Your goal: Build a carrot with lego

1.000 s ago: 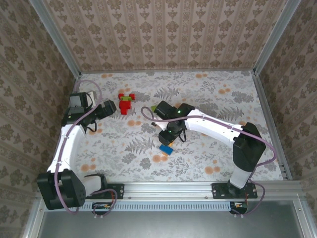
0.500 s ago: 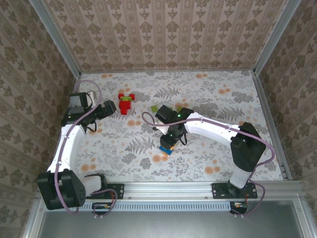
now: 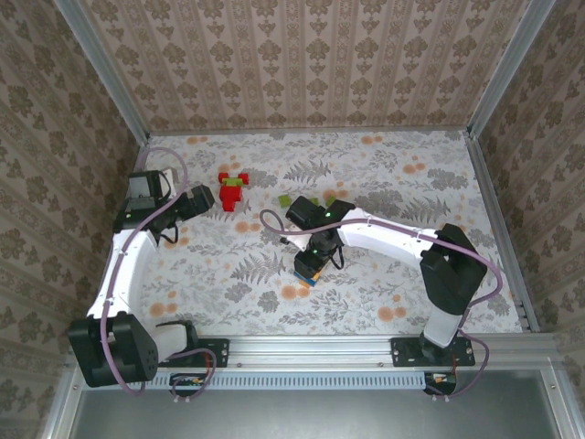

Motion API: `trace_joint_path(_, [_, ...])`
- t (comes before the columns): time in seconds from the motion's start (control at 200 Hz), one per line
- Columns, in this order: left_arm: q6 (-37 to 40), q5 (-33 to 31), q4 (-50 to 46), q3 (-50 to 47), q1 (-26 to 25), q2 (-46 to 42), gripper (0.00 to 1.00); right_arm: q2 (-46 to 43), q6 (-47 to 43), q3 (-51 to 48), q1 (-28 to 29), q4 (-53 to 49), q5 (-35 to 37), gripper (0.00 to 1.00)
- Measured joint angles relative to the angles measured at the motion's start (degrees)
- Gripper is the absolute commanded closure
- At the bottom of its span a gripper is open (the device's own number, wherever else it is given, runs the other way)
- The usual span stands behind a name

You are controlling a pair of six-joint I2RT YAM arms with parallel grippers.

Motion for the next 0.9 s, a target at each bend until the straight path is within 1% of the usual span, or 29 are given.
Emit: trace_joint_path(0.9, [0.0, 0.0, 0.0, 0.0, 0.0, 0.0, 0.0, 1.1, -1.0, -0.1, 0.0, 1.0, -2.0, 0.65])
